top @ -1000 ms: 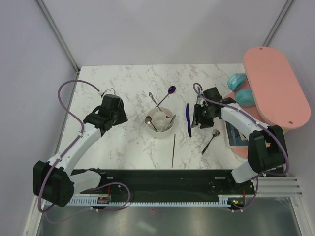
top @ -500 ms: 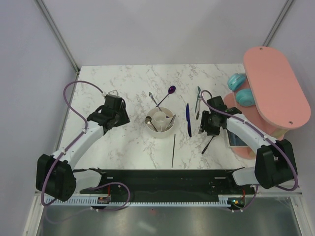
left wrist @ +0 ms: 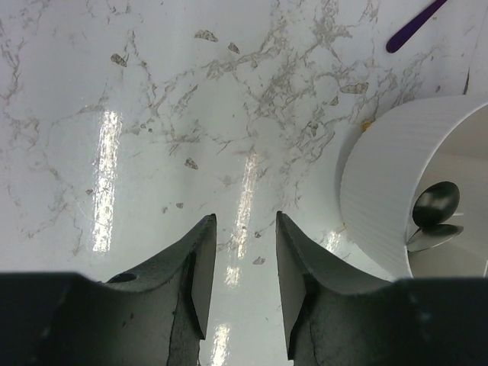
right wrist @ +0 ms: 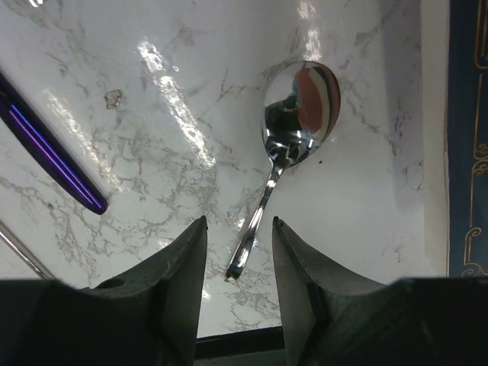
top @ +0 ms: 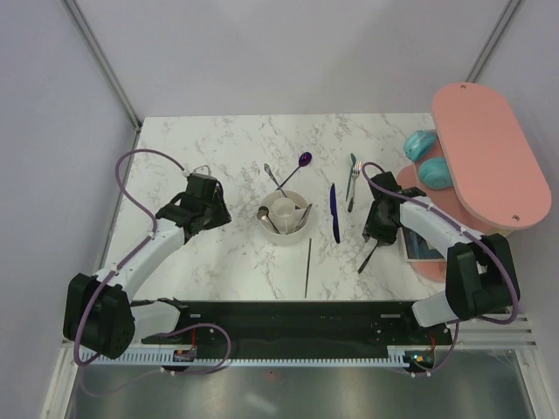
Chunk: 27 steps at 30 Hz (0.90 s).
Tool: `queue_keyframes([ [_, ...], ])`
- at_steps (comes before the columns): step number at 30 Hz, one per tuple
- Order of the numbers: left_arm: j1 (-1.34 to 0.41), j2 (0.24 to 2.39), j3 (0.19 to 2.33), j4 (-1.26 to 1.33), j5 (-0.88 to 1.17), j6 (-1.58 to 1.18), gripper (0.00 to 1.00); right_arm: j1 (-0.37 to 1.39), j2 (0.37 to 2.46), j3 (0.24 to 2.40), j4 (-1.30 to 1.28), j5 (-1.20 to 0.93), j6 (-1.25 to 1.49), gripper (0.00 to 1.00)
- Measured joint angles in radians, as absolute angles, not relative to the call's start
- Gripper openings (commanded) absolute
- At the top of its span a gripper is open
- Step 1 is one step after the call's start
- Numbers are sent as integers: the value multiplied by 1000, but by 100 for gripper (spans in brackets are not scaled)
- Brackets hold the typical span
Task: Sort the eating utensils into containers
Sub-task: Pick up the spoon from the center of the board.
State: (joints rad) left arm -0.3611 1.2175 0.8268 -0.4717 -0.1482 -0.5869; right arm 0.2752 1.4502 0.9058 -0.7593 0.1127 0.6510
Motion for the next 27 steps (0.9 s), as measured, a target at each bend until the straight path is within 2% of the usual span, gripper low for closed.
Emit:
queue_keyframes([
  [21,-361,1215,765,-435,-102,-588,43,221,1637,941,-759,106,689,43],
  [23,-361,1207,763,-435,-102,-588,43,210,1639,939,-756,91,688,41],
  [27,-361,1173,754,-435,-102,-588,43,176,1635,926,-744,45,684,30],
])
